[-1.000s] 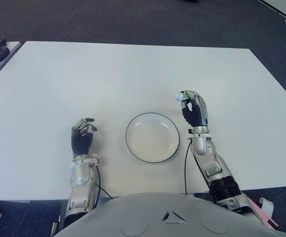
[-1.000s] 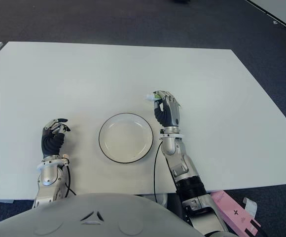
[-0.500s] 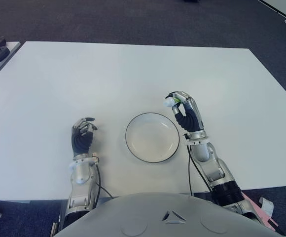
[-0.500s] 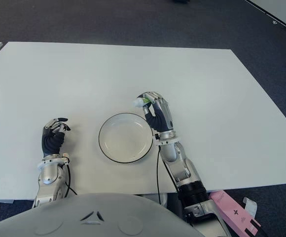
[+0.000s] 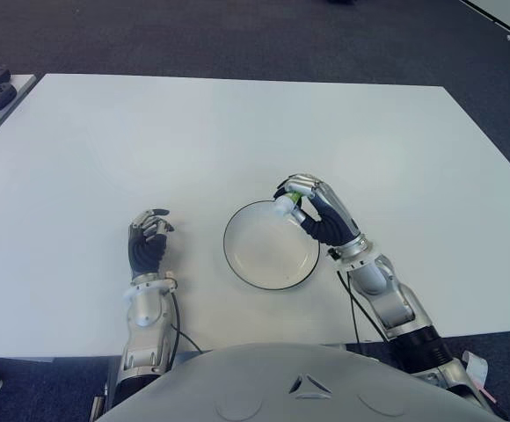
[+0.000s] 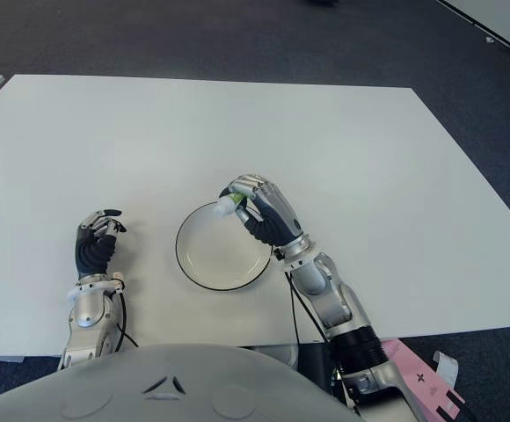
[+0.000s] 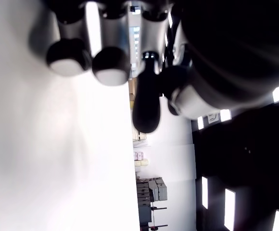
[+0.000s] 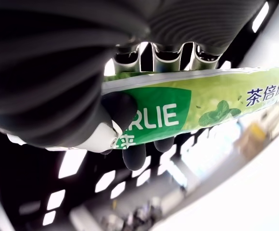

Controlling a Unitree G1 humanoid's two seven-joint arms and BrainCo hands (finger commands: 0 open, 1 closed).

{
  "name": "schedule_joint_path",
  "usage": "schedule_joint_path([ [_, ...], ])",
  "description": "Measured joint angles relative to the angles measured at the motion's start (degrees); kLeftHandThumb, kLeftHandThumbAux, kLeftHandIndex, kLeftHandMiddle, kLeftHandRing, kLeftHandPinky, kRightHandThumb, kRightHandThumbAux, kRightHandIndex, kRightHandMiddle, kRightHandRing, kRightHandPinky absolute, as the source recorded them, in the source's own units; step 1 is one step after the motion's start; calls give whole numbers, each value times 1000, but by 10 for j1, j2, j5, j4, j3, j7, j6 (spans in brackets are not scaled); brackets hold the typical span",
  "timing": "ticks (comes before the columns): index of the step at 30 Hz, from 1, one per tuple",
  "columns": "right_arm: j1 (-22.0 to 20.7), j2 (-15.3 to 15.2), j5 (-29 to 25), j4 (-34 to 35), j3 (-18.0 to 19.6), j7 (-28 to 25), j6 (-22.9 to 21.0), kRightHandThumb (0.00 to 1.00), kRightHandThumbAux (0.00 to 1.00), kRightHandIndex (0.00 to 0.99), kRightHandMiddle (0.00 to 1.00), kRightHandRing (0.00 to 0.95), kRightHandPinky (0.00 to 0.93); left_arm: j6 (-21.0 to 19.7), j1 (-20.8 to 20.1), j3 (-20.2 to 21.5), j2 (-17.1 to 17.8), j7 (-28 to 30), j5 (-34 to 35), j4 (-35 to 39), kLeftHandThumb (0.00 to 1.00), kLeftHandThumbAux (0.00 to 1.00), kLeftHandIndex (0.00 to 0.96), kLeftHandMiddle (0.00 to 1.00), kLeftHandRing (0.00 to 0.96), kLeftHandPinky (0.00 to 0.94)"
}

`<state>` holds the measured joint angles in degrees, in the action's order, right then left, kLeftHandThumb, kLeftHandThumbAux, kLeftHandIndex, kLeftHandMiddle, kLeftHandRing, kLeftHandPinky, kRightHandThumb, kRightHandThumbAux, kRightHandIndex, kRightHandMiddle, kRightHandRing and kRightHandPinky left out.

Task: Put the toothpaste on the table into the plate.

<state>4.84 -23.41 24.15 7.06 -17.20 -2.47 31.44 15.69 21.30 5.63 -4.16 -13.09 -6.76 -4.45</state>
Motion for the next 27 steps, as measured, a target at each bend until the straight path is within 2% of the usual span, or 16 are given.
schedule_joint_path([
  [5, 12, -22, -29, 35, -4, -86, -47, 852, 678, 396, 548, 883, 872, 0, 1, 0, 0, 0, 0, 0, 705, 716, 440, 891, 886, 876],
  [9, 15, -36, -21, 46, -12, -131, -72, 852, 678, 396, 546, 879, 867, 0, 1, 0, 0, 0, 0, 0, 705, 716, 440, 891, 887, 877],
  [14, 13, -37, 52, 26, -39, -129, -71, 851, 678, 396, 543, 871, 852, 1, 2, -1, 0, 0, 1, 0, 704, 716, 439, 890, 888, 876],
  [17, 13, -37, 76, 17, -50, -129, -69, 851, 678, 398, 542, 867, 848, 1, 2, -1, 0, 0, 1, 0, 704, 716, 439, 890, 888, 876],
  [27, -7, -48, 113, 11, -64, -156, -73, 851, 676, 403, 550, 862, 866, 1, 3, -1, 0, 0, 1, 0, 703, 717, 439, 886, 887, 876],
])
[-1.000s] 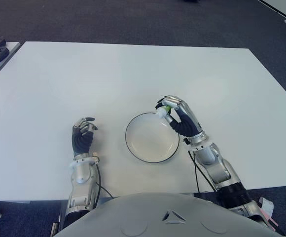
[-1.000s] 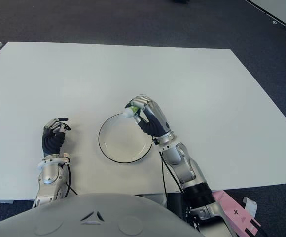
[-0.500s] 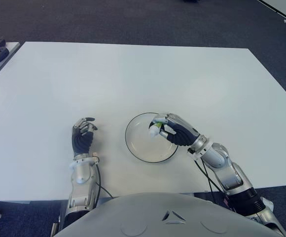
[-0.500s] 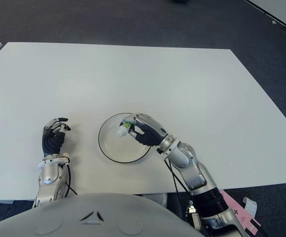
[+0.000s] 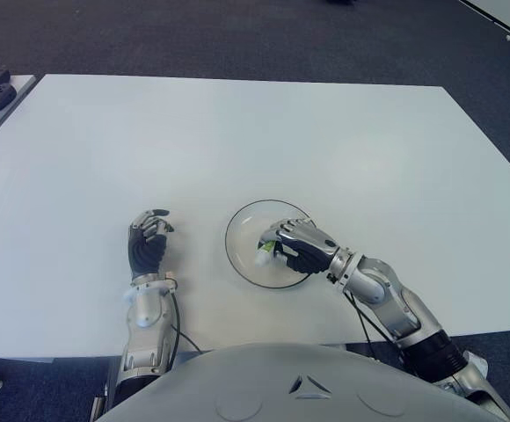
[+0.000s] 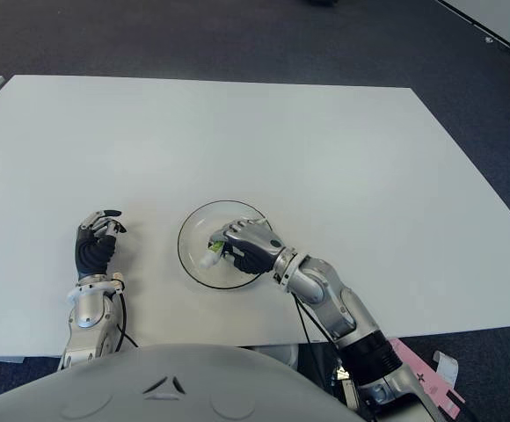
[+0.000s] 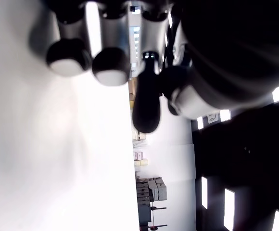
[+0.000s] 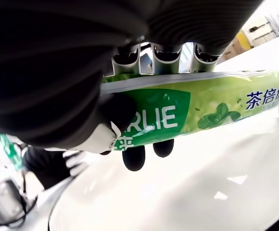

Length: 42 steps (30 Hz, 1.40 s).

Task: Put the toothpaste on the table into the plate.

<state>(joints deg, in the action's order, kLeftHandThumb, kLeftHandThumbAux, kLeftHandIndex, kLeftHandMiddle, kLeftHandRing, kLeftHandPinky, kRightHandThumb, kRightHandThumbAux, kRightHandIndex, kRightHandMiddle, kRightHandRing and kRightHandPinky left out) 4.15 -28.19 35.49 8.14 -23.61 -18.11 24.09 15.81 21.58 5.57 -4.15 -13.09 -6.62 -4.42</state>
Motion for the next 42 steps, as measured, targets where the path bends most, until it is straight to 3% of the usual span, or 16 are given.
schedule_joint_path([
  [5, -1, 2, 11, -4, -7, -5, -9, 851, 674, 409, 561, 834, 813, -2, 0, 0, 0, 0, 0, 1, 704, 718, 439, 884, 888, 879],
  [11, 0, 10, -3, -9, -9, -12, -13, 846, 672, 431, 492, 570, 524, -4, 0, 1, 0, 0, 0, 3, 705, 718, 439, 884, 890, 882],
  [14, 1, 16, -8, -17, -10, -8, -13, 843, 673, 446, 461, 476, 439, -6, 0, 1, 0, 0, 0, 3, 705, 718, 439, 884, 891, 882],
  [15, 1, 17, -8, -21, -10, -5, -13, 737, 588, 384, 347, 350, 337, -6, 0, 1, 0, 0, 0, 3, 705, 718, 439, 884, 891, 882],
  [17, 1, 20, -7, -27, -11, 2, -12, 617, 506, 292, 225, 218, 221, -6, 0, 0, 0, 0, 0, 3, 705, 718, 439, 884, 890, 881],
  [21, 1, 21, 1, -38, -11, 14, -6, 478, 419, 118, 59, 53, 63, -3, 0, 0, 0, 0, 0, 3, 705, 718, 439, 883, 890, 879],
  [27, 3, 20, 14, -45, -11, 40, 4, 429, 361, 13, 6, 5, 6, 0, 1, 0, 0, 0, 0, 3, 704, 718, 439, 882, 888, 879],
  [42, 4, 5, 61, -34, -4, 80, 5, 346, 213, 0, 0, 0, 0, 7, 0, 1, 0, 0, 0, -3, 703, 717, 439, 886, 885, 875],
])
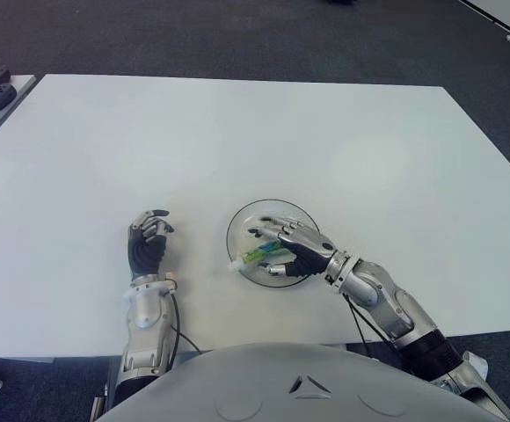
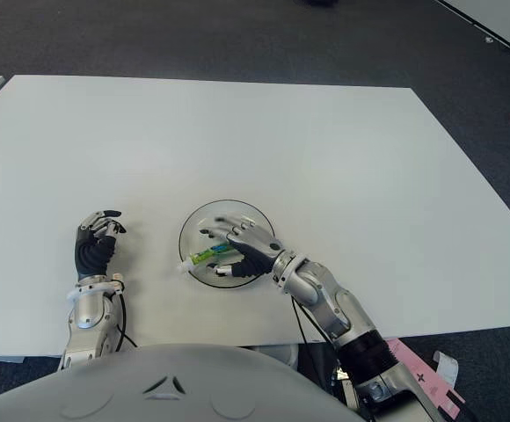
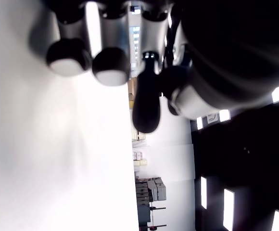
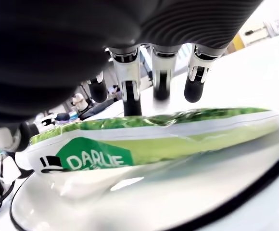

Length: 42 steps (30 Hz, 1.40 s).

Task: Put the toothpaste on the table into the plate.

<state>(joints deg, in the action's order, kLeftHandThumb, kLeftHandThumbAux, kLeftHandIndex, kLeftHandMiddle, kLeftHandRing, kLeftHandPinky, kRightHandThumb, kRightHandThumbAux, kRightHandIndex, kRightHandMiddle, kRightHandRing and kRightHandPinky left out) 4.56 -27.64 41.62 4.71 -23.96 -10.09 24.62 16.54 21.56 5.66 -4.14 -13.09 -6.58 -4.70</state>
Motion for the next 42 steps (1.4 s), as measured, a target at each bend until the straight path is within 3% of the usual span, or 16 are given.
schedule_joint_path([
  [18, 14, 4, 6, 17, 9, 20, -7, 251, 179, 0, 0, 0, 0, -1, 0, 0, 0, 0, -1, 0, 705, 717, 439, 886, 889, 881],
  [24, 17, 12, -38, 12, 30, 38, 2, 224, 232, 0, 0, 0, 0, -2, 0, 0, 0, 0, -1, 1, 705, 718, 439, 884, 894, 890],
  [29, 25, 40, -123, -8, 57, 56, 14, 83, 390, 0, 0, 0, 30, -1, 0, 0, 0, 0, 0, 1, 705, 718, 439, 884, 895, 888],
  [31, 31, 60, -166, -12, 69, 60, 16, 45, 517, 84, 109, 110, 157, -1, 0, 0, 0, 0, 0, 0, 705, 718, 439, 884, 895, 887],
  [37, 54, 117, -258, -16, 99, 79, 17, 32, 746, 259, 268, 284, 352, 3, -1, 0, 1, 0, 0, -3, 705, 718, 439, 886, 893, 884],
  [42, 61, 161, -292, -16, 122, 102, 15, 54, 877, 336, 337, 345, 390, 6, -2, 1, 1, 0, 0, -6, 705, 717, 439, 888, 893, 884],
])
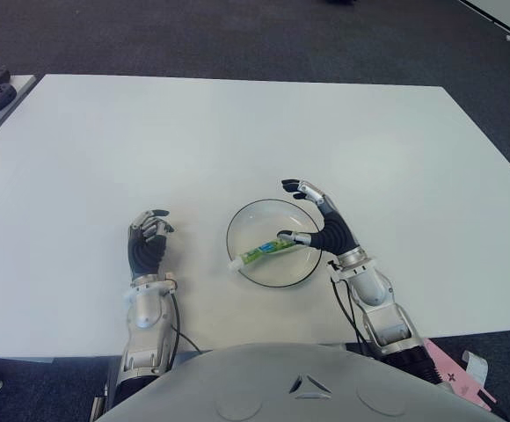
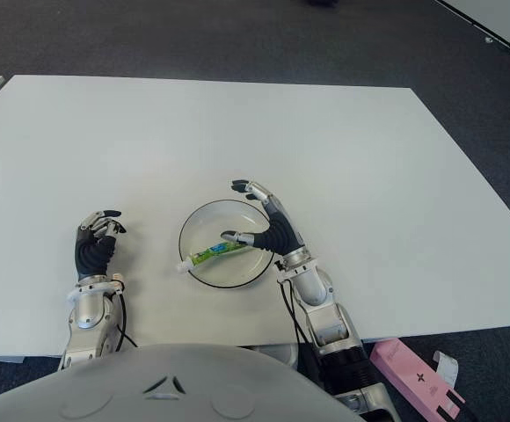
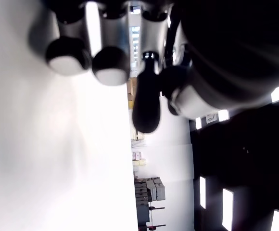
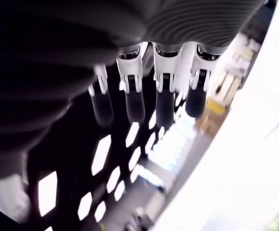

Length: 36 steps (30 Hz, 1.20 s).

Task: Put the toothpaste on the table into the plate.

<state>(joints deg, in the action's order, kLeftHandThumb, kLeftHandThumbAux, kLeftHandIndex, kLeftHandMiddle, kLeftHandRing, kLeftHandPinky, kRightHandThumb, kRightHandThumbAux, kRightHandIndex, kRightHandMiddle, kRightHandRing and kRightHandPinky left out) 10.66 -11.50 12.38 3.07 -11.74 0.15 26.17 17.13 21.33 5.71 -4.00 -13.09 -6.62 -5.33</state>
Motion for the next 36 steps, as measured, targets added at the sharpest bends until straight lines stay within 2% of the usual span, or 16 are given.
schedule_joint_path([
  [7, 4, 68, -58, 1, 29, 24, -37, 67, 962, 416, 390, 385, 392, 3, -2, 1, 0, 0, 0, -4, 704, 717, 439, 893, 894, 887],
  [8, 4, 74, -63, 1, 33, 24, -42, 290, 881, 419, 400, 393, 395, 3, -3, 1, 0, 0, 0, -4, 704, 716, 439, 894, 895, 887],
  [9, 4, 80, -71, 0, 37, 24, -47, 434, 829, 420, 406, 397, 397, 3, -3, 1, 0, 0, 0, -4, 704, 716, 439, 894, 895, 887],
  [10, 4, 86, -80, -3, 44, 25, -52, 527, 795, 422, 413, 401, 398, 3, -4, 2, 0, 0, 0, -5, 705, 716, 439, 894, 895, 885],
  [13, 2, 96, -103, -22, 66, 26, -62, 641, 753, 425, 428, 410, 404, 3, -5, 2, 0, 0, 0, -5, 705, 716, 440, 894, 893, 879],
  [22, -17, 113, -129, -109, 111, 34, -74, 699, 730, 428, 474, 448, 452, 1, -5, 3, 1, 0, 0, -5, 705, 715, 440, 892, 887, 874],
  [36, -31, 129, -126, -164, 129, 42, -76, 701, 730, 426, 483, 466, 469, -6, -7, 3, 1, 0, 0, -3, 706, 715, 440, 887, 884, 872],
])
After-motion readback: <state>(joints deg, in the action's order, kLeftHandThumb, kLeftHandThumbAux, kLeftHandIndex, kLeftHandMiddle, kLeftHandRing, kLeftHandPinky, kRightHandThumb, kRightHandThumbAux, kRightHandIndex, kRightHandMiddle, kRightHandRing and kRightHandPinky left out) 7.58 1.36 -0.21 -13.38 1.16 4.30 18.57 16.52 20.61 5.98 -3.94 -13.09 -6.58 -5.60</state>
